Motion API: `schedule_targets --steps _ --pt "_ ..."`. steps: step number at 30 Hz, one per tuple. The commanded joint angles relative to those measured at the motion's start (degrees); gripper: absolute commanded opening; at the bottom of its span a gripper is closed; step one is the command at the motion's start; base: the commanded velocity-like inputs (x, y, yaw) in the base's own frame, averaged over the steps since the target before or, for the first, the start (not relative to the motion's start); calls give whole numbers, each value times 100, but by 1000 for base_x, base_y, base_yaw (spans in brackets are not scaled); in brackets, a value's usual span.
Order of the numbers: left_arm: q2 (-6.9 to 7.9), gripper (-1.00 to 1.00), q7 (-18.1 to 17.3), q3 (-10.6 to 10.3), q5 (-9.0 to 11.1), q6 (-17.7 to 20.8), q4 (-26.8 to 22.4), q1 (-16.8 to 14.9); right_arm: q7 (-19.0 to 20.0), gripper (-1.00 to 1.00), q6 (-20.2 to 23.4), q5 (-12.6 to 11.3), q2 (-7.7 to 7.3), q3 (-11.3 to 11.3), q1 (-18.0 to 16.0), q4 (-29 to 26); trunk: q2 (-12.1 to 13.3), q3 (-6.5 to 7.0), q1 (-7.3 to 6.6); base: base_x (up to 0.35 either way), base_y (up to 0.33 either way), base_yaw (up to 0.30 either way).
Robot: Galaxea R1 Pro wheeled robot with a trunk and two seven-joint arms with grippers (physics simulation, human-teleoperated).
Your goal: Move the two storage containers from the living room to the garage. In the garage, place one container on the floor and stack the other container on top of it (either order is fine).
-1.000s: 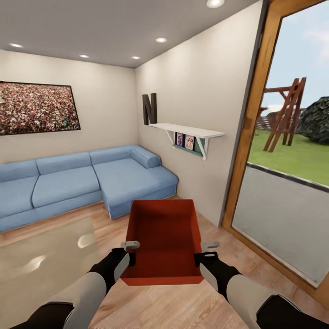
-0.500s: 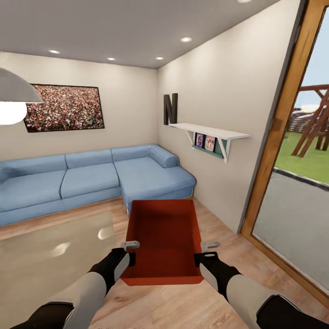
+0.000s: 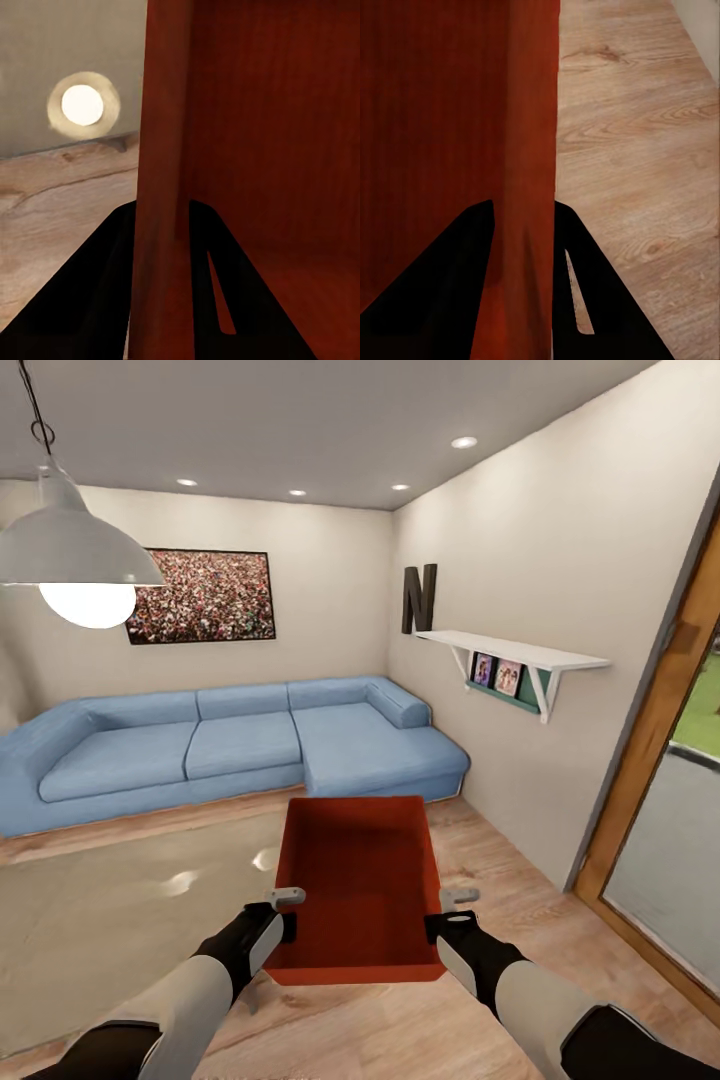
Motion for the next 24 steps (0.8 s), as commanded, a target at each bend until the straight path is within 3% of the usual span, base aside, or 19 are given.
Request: schedule_targets --steps 1,24 --pt "42 -100 144 -62 -48 54 10 7 -44 -100 -32 81 -6 24 -5 -31 -5 -2 2 0 0 284" --pt "45 -100 139 -59 -48 -10 10 6 -44 -100 -32 81 -19 16 -7 -31 -5 -2 2 0 0 284"
